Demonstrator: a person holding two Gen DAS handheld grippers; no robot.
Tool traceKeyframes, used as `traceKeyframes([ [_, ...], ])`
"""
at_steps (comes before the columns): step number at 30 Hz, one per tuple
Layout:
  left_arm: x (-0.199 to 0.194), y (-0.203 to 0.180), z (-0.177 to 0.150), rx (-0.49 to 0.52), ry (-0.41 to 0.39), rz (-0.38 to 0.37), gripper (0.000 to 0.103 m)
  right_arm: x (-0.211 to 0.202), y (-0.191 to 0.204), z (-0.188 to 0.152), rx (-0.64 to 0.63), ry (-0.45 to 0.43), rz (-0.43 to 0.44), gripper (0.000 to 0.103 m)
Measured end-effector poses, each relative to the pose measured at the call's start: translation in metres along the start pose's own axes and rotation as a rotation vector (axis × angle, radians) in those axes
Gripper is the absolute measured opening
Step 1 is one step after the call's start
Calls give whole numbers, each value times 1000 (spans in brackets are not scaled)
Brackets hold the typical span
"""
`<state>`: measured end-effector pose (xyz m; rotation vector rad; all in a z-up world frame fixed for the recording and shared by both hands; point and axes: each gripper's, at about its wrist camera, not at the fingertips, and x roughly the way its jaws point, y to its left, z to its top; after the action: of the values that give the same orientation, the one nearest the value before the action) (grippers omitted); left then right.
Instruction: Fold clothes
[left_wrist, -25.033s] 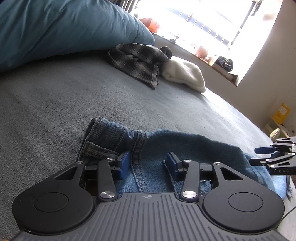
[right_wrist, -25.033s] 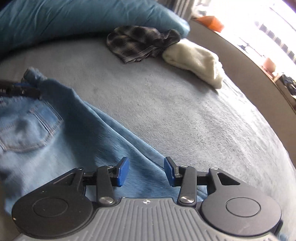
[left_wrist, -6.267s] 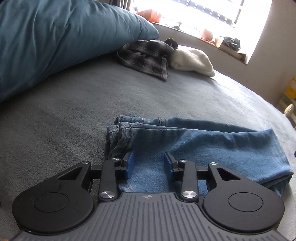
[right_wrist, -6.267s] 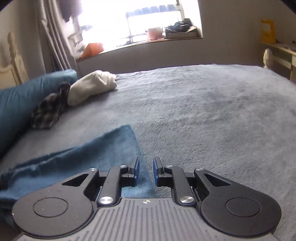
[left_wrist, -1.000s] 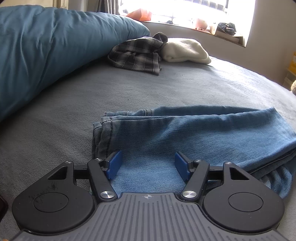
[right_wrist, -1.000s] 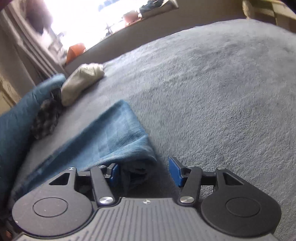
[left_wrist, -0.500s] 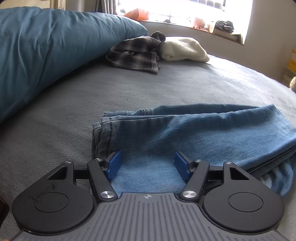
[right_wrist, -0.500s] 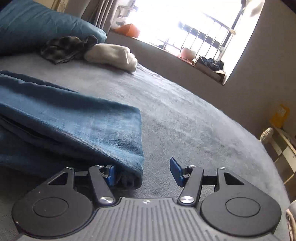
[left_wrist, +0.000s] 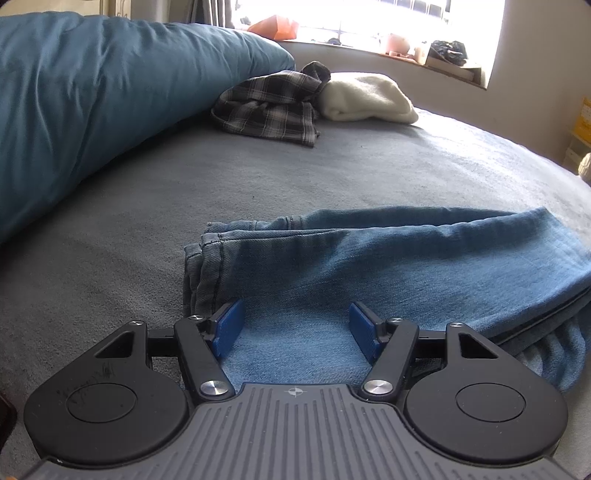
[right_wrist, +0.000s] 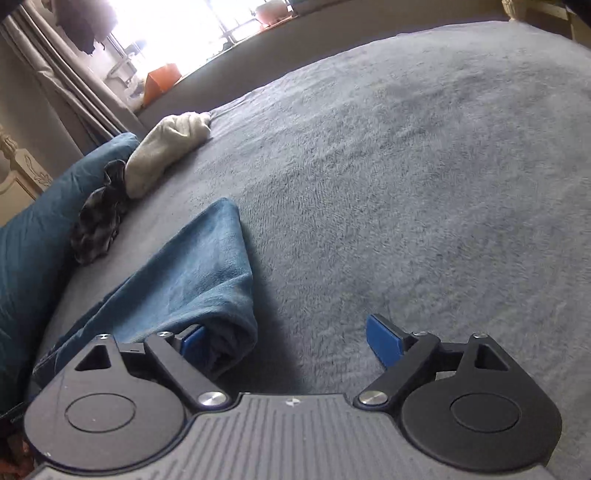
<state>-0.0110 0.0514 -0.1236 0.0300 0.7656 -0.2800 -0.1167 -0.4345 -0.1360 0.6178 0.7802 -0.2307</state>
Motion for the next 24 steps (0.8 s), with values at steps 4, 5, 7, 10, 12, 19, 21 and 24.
traceKeyframes([
  [4, 0, 0, 0, -2, -1, 0, 64, -17, 11, -2, -103, -22, -78, 90],
  [5, 0, 1, 0, -3, -1, 0, 64, -21, 11, 0, -103, -40, -108, 90],
  [7, 0, 0, 0, -1, -2, 0, 64, -29, 10, 3, -102, -74, -165, 89],
  [10, 0, 0, -1, 0, -3, 1, 64, -34, -6, 4, 18, -86, -181, 77],
  [12, 0, 0, -1, 1, -3, 1, 64, -33, -10, 4, 66, -65, -119, 61],
  [19, 1, -1, -2, 1, -6, 6, 64, -19, 12, -6, -7, 25, -6, 34],
  [21, 1, -1, -2, 2, -8, 7, 64, -15, 19, -8, -26, 46, 33, 31],
  [24, 2, -1, -3, 4, -12, 9, 65, -9, 29, -11, -56, 69, 79, 27],
])
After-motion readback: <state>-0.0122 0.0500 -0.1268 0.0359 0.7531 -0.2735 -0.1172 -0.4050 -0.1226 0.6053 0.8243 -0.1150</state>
